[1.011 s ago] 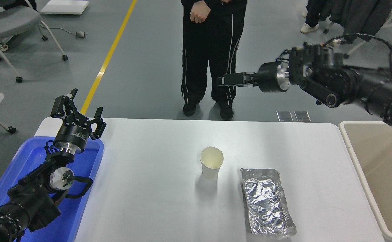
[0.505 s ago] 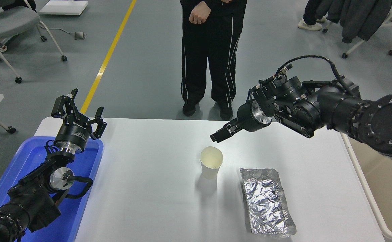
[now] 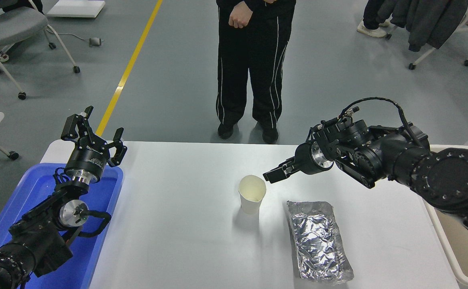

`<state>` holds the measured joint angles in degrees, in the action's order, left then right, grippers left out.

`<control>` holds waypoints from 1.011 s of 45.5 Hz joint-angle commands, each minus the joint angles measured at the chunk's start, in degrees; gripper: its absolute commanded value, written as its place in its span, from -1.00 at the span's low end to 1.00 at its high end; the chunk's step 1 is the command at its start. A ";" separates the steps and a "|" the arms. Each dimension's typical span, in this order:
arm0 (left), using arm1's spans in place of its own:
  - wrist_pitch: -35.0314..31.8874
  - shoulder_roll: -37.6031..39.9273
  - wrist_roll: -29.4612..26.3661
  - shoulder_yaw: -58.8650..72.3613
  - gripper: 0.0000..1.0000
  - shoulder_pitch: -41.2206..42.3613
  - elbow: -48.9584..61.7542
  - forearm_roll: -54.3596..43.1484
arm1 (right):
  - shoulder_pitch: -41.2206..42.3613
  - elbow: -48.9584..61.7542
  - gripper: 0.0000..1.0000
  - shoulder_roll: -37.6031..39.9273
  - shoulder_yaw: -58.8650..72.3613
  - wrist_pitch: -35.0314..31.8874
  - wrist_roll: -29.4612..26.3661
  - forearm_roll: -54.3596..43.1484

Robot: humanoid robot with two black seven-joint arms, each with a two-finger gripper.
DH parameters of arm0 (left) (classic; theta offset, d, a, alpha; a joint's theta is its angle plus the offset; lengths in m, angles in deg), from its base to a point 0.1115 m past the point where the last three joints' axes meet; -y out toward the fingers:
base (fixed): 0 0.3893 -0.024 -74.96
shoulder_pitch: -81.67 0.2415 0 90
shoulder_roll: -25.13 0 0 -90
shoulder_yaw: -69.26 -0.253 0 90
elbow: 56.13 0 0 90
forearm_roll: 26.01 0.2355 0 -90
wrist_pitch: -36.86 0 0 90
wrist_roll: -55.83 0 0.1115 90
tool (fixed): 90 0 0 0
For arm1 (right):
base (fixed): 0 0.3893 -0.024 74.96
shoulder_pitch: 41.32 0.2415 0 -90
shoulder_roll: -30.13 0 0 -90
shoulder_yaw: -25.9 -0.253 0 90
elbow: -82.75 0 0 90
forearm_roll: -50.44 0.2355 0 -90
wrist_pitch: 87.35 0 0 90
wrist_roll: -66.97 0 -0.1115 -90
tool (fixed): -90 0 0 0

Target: Dispose of the paper cup in the dustbin

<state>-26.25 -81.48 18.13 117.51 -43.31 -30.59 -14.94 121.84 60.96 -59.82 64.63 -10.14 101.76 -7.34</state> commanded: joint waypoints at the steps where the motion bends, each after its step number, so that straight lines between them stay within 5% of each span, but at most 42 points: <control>1: 0.00 0.00 0.00 0.00 1.00 0.00 0.03 0.00 | -1.00 0.43 0.99 -0.04 -2.78 0.39 -0.17 3.55; 46: 0.00 0.00 0.00 0.00 1.00 0.00 -0.05 0.00 | -9.26 -0.62 0.97 -0.04 -2.26 5.14 0.01 4.43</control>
<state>-26.25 -81.48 18.13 117.52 -43.31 -30.57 -14.94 114.49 60.34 -59.86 62.10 -7.83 101.76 -2.77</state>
